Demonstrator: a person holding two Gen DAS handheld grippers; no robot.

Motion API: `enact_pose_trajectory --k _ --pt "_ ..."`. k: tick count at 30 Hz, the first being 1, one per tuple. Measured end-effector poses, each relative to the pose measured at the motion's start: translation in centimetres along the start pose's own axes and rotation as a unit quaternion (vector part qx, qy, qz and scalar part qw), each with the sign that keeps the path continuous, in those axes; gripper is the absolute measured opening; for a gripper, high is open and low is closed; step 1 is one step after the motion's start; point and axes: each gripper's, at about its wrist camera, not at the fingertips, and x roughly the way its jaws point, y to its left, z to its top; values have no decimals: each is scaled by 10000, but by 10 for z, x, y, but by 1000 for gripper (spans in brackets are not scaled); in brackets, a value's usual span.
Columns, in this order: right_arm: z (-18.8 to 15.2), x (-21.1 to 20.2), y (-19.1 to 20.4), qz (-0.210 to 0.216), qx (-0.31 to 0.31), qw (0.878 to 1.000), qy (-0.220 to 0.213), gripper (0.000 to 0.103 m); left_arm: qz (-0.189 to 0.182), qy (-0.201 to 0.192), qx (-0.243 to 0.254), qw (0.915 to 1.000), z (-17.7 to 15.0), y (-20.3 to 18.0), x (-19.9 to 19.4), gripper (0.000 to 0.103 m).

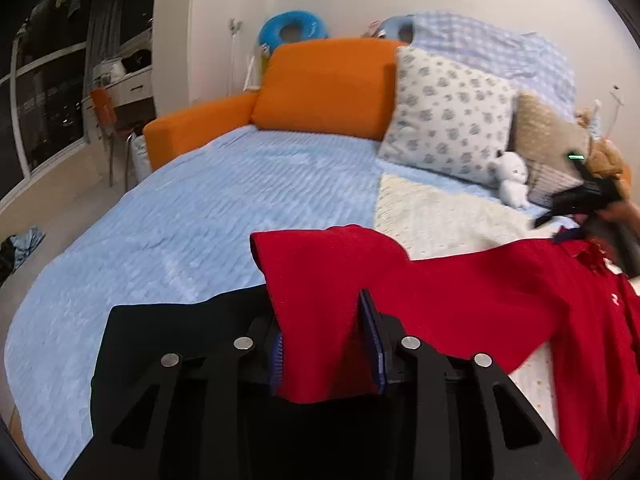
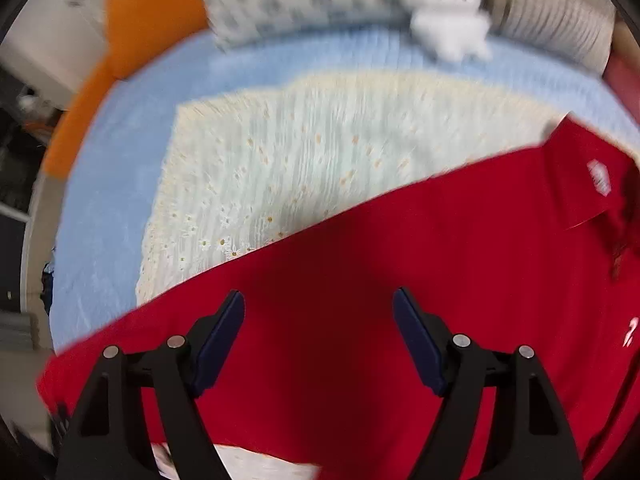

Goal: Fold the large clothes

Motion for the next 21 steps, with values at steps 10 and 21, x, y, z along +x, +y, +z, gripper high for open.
enact_pose_trajectory --k 10,21 --pt "21 82 71 -686 -243 9945 758 70 -1136 -518 297 9917 -11 -47 -73 8" --pt "19 134 90 -1370 -280 9873 750 61 -734 -346 409 9959 -26 -48 -56 8"
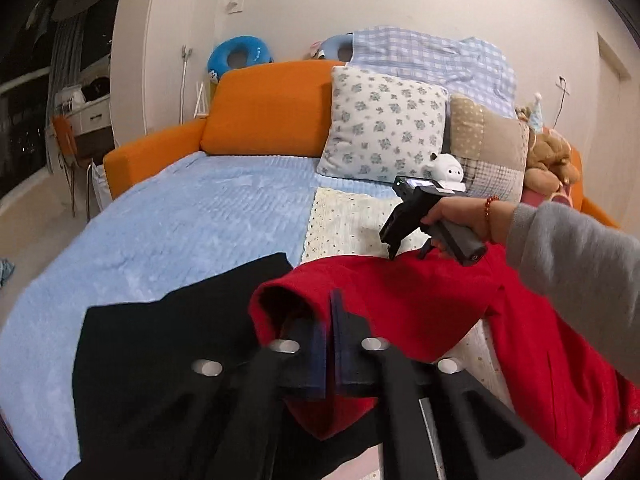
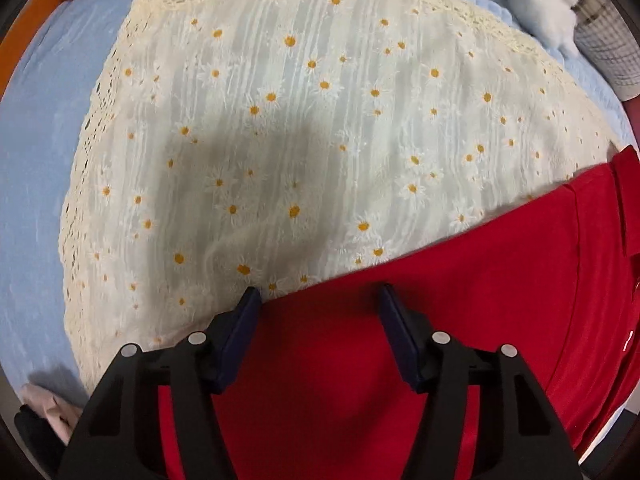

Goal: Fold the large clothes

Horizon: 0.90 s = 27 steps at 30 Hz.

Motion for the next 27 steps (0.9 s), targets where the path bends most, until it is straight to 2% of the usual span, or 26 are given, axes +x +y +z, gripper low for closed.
enact_pose_trajectory --k 2,4,6,7,8,9,10,11,12,16,19,27 --pt "3 -1 -5 175 275 9995 -3 61 66 37 75 9999 -4 -1 3 8" --pt "6 -5 -9 411 446 9981 -80 61 -71 89 11 9999 -5 -2 5 8" --pt "5 0 0 207 216 9996 -19 60 -16 168 72 9998 -6 -2 11 12" --pt "4 1 4 99 97 9999 -61 59 63 185 115 9997 -6 -3 14 16" --pt "4 2 10 3 -33 9999 -126 57 130 233 169 9995 -8 -4 18 25" --pt "1 1 15 -106 -194 9996 -180 55 136 262 159 9994 -9 -4 21 26" --pt "-2 0 18 -146 -290 9993 -187 50 84 282 111 9995 -12 -3 23 24" --pt "-3 0 21 -133 -338 9992 -184 46 41 291 82 9995 -14 -2 23 11" --pt "-7 -2 23 -132 -456 9987 -161 43 17 300 58 9995 -17 -2 24 9" --pt "-22 -5 18 36 -654 9978 -103 28 -147 177 -11 9997 -19 -4 21 9" --pt "-36 -7 6 280 -687 9972 -111 9 -257 96 92 9996 -13 -12 13 9" --pt "-41 -38 -39 745 -542 9955 -229 5 -490 10 84 9988 0 -31 -14 9"
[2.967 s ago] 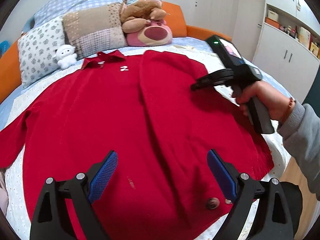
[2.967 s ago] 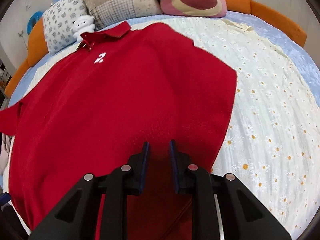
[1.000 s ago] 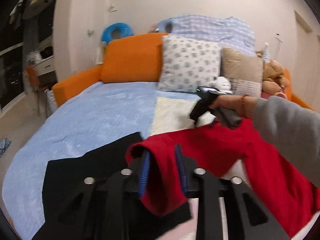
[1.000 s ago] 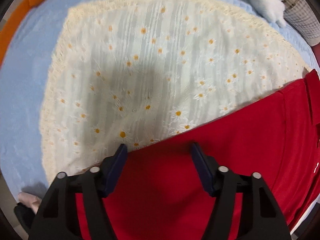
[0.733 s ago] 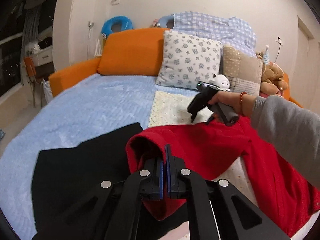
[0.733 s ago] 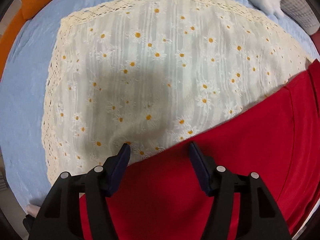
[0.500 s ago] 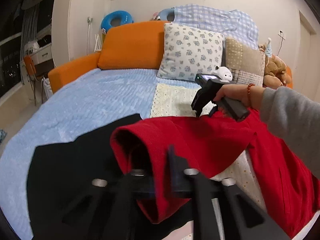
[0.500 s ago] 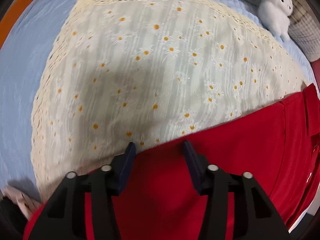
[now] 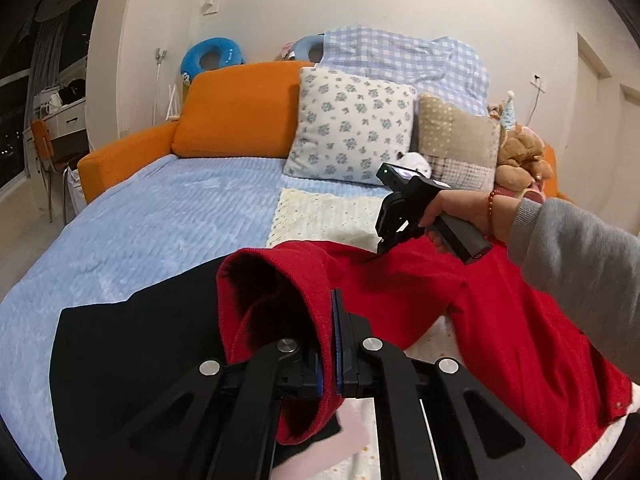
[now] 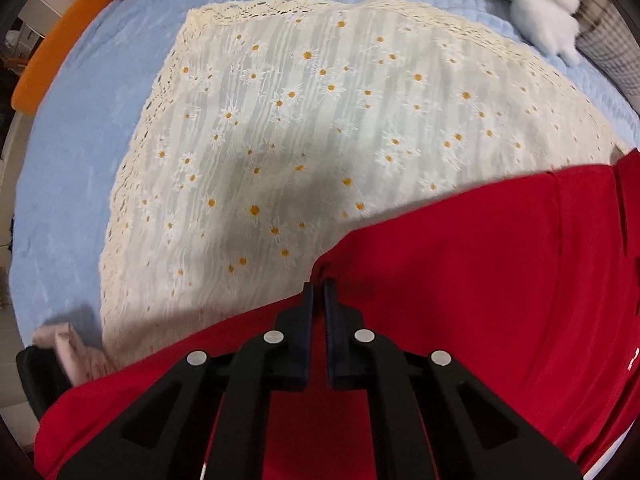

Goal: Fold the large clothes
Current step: 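Fold the held sleeve across the shirt body with the left tool while the right tool holds the collar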

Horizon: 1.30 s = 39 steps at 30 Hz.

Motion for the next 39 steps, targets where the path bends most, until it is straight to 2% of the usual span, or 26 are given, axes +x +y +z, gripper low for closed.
enact_pose_trajectory --k 3,7,10,14,17,19,21,27,32,36,38,39 --pt "-10 -25 -18 192 64 9998 -72 5 -113 -65 96 9999 6 -17 -15 9" --pt "-28 -64 -40 463 174 9986 -208 5 -438 -180 280 9985 17 -53 -40 9" --pt "-42 -97 -62 724 346 9961 -368 5 -865 -245 466 9949 25 -92 -63 9" --pt "-60 -114 -96 1017 576 9918 -524 5 -1644 -148 886 9823 25 -161 -89 9" --pt "-83 -119 -139 1136 787 9887 -586 5 -2119 115 1222 9696 11 -215 -91 9" --pt "-104 -113 -173 1163 937 9869 -612 5 -2407 437 1416 9592 -6 -251 -83 9" --pt "-120 -103 -195 1226 1023 9855 -569 5 -2521 672 1508 9535 -24 -278 -72 9" --pt "-154 -54 -236 1430 1099 9830 -357 5 -2509 1361 1472 9470 -86 -330 -27 9" --pt "-166 -33 -249 1809 1067 9769 -392 2 -2435 1762 1527 9415 -115 -351 1 9" --pt "-167 -37 -248 1782 832 9792 -491 2 -2363 1900 1614 9392 -126 -359 9 9" --pt "-169 -42 -242 1680 666 9819 -561 12 -2306 1915 1676 9392 -128 -360 11 9" --pt "-170 -44 -240 1662 637 9823 -588 19 -2272 1939 1735 9384 -130 -362 11 13"
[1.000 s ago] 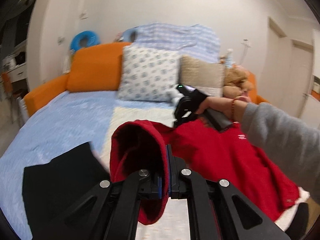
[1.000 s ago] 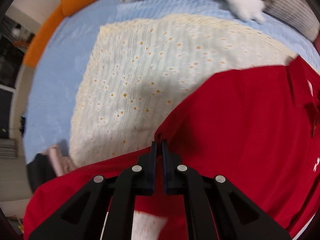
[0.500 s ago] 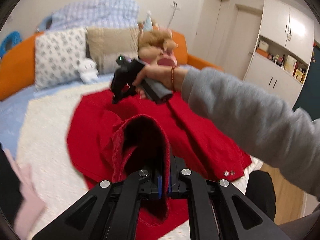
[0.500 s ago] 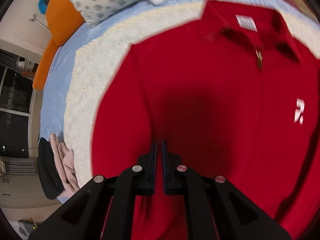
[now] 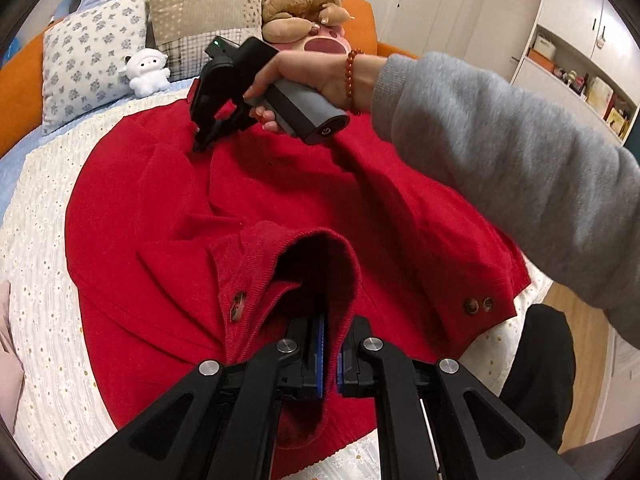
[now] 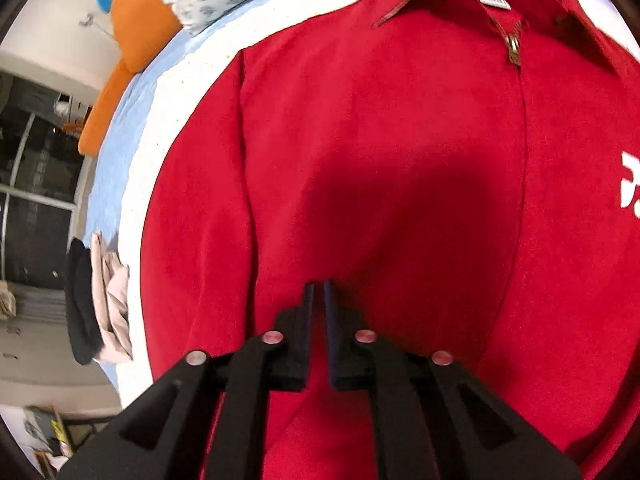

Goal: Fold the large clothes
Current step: 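Fold the held sleeve across the shirt body with the left tool while the right tool holds the collar, then open both tools and withdraw them from the shirt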

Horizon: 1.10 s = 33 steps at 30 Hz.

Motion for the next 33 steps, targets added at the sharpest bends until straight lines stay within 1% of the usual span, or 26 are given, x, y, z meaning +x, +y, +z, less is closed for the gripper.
enact_pose_trajectory --k 1,2,3,4,5,6,7,9,11,12,13,14,15,18,20,21,22,24,25,26,27,28,30,31,32,33 --pt "-3 -4 4 45 -32 10000 -41 44 57 30 57 10000 0 -1 1 19" --pt "-5 -9 6 62 -61 9999 -91 63 167 56 149 9997 -2 -6 -1 41" --pt "-9 -18 12 -18 -139 9997 -200 67 252 45 204 9995 -4 -10 -5 66" --pt "-15 -30 21 -196 -300 9989 -303 70 257 4 254 9993 -6 -14 -11 71" --pt "-18 -37 25 -236 -393 9984 -334 70 238 -89 339 9991 -8 -19 -23 75" --pt "-26 -52 34 -216 -525 9976 -403 71 260 -145 360 9989 -9 -22 -34 81" --pt "-33 -66 41 -213 -616 9967 -480 73 217 -245 343 9989 -10 -22 -48 84" --pt "-56 -96 56 -139 -893 9938 -641 76 188 -527 256 9981 -13 -17 -77 94" --pt "-83 -115 70 -88 -1154 9905 -740 78 285 -773 95 9966 -13 -4 -104 94" --pt "-103 -123 78 -13 -1288 9889 -735 79 374 -865 7 9955 -13 6 -115 94" --pt "-123 -126 82 81 -1399 9879 -670 78 482 -921 -55 9946 -12 15 -121 95" --pt "-144 -126 85 141 -1484 9871 -582 78 683 -975 -177 9927 -11 31 -127 96" --pt "-160 -122 88 109 -1519 9870 -518 78 883 -962 -343 9908 -9 49 -128 96" --pt "-213 -99 93 -198 -1699 9851 -156 77 1211 -845 -736 9863 3 96 -117 96" --pt "-237 -86 91 -420 -1733 9840 -23 76 1351 -781 -855 9840 15 122 -101 96" --pt "-252 -78 90 -605 -1753 9827 19 76 1427 -712 -915 9829 20 132 -91 96" --pt "-262 -73 88 -675 -1757 9821 58 76 1503 -610 -993 9817 26 143 -79 96" --pt "-284 -63 87 -621 -1774 9821 147 75 1591 -417 -1120 9800 37 166 -48 96" --pt "-288 -61 88 -575 -1796 9819 169 72 1666 -302 -1150 9788 41 175 -33 96" --pt "-294 -58 88 -510 -1813 9820 166 65 1832 -188 -1153 9761 47 185 -14 96" --pt "-299 -56 89 -422 -1794 9828 119 64 1958 -103 -1131 9740 49 191 -1 96" --pt "-301 -54 88 -415 -1798 9828 54 59 2045 -12 -1139 9722 49 196 12 95" --pt "-306 -50 89 -440 -1882 9811 -120 53 2061 72 -1181 9714 48 200 31 86" --pt "-309 -50 87 -460 -1924 9801 -185 48 2078 109 -1244 9702 46 203 39 85" --pt "-308 -51 83 -453 -1944 9796 -227 45 2102 121 -1274 9693 45 203 44 85" --pt "-308 -54 83 -316 -1923 9804 -286 44 2096 149 -1266 9694 44 203 47 85"
